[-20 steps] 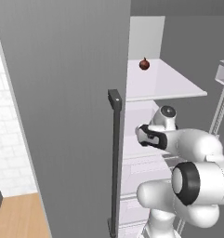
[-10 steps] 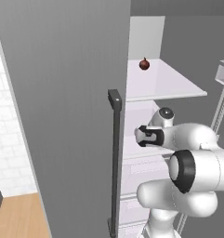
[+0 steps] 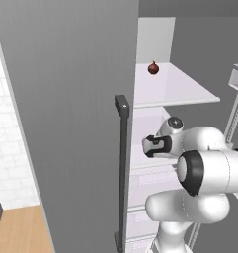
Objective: Take the strawberry from the fridge and place it on top of the pancake, located on the dining counter.
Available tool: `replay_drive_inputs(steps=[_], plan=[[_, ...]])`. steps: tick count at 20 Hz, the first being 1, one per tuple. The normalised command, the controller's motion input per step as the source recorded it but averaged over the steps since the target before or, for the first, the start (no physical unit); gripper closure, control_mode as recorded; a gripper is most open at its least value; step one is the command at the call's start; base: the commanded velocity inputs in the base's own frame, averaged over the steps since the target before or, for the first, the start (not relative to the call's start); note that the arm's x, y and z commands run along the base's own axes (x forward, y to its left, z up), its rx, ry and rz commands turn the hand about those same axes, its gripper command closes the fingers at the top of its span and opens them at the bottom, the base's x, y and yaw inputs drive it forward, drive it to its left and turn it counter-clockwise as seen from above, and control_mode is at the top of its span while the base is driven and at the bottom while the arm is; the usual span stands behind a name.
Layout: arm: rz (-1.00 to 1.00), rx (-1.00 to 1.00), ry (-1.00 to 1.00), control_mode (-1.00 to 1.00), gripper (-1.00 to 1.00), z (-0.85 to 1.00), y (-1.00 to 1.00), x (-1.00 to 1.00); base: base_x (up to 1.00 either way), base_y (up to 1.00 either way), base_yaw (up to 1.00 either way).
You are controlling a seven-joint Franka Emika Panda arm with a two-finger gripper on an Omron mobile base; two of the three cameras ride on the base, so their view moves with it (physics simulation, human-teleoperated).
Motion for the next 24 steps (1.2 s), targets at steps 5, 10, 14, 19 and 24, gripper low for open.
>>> replay_drive_inputs(steps=[5, 10, 14, 19, 24], plan=[[0.0, 0.0, 0.0, -1.0, 1.0, -0.19, 0.0, 0.09, 0.0, 0.0, 0.0], [0.0, 0.0, 0.0, -1.0, 1.0, -0.18, 0.0, 0.03, 0.0, 0.0, 0.0], [0.0, 0.0, 0.01, -1.0, 1.0, -0.23, 0.0, -0.01, 0.0, 0.0, 0.0], [0.0, 0.0, 0.0, -1.0, 1.0, 0.35, 0.0, -0.64, 0.0, 0.0, 0.0], [0.0, 0.0, -0.06, -1.0, 1.0, 0.96, 0.1, -0.91, 0.0, 0.0, 0.0]])
